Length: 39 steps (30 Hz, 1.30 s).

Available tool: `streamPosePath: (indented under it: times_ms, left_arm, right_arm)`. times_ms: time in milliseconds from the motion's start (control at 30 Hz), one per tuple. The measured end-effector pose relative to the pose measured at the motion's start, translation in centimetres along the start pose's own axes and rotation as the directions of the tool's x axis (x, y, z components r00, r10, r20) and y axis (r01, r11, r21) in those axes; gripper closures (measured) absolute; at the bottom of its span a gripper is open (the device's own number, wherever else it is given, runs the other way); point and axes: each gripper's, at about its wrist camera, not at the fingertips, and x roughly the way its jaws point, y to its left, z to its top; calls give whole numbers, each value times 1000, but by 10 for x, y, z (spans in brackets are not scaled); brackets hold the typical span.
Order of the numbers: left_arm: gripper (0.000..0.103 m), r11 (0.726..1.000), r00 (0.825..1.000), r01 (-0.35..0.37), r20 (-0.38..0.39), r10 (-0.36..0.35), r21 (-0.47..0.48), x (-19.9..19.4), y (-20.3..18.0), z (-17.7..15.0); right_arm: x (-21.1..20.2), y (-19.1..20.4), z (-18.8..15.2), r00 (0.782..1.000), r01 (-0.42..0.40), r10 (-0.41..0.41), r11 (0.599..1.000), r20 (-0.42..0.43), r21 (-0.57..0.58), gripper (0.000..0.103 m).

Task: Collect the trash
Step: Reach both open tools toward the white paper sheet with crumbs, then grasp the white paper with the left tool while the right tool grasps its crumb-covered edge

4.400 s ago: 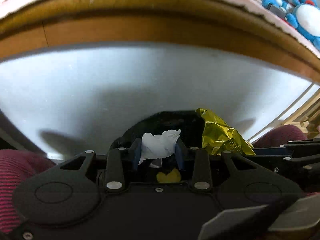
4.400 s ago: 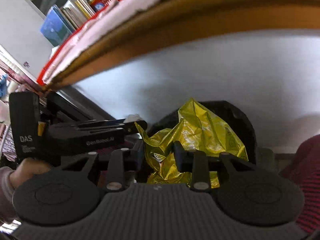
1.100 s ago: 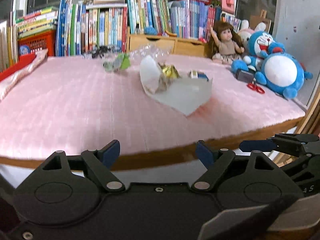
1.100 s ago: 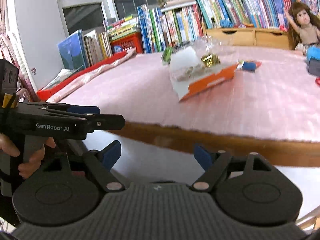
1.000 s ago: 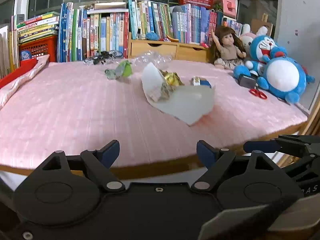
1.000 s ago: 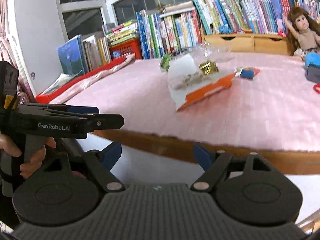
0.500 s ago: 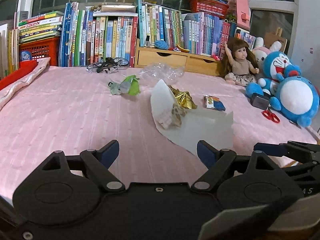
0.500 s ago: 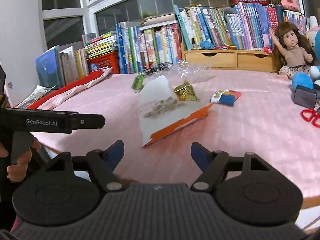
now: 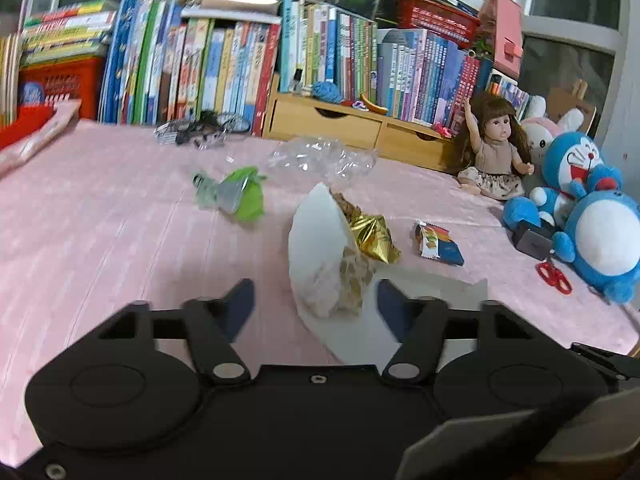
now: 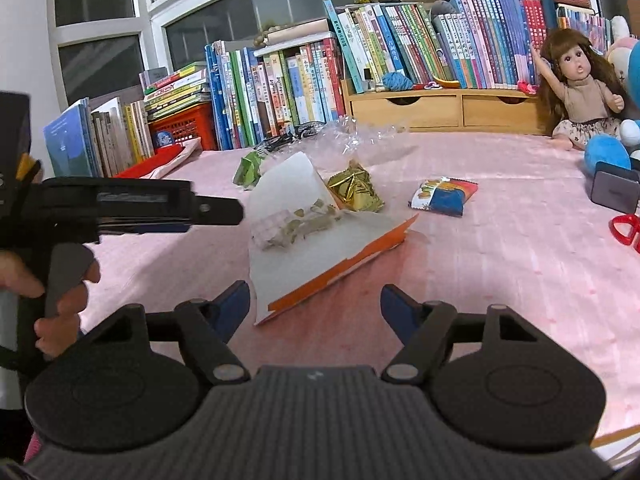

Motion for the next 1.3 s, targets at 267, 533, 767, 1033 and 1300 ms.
streamPosePath:
  times_ms: [267, 533, 767, 1033, 1300]
  left_arm:
    - [67, 982, 999, -41, 4, 41, 184, 33, -25, -3]
    - [74, 982, 999, 9, -45, 0, 188, 49, -25, -9]
    - [94, 979, 999, 0, -41, 8, 204, 36, -29, -19]
    - [88, 975, 1000, 27, 4, -28, 223, 2, -29, -24]
    - [62, 932, 999, 21, -33, -10, 361, 18, -58, -38]
  right_arm:
    - [21, 2, 4, 999, 8, -7, 1000, -48, 15, 47]
    - [25, -1, 2, 998, 8, -6, 999, -63, 31, 77]
    - [14, -6, 0, 998, -4, 4, 1000, -66, -1, 84]
    - [0, -18, 1, 997, -32, 29, 998, -77, -46, 87]
    - [-3, -22, 1, 996, -31, 25, 997, -88, -76, 86]
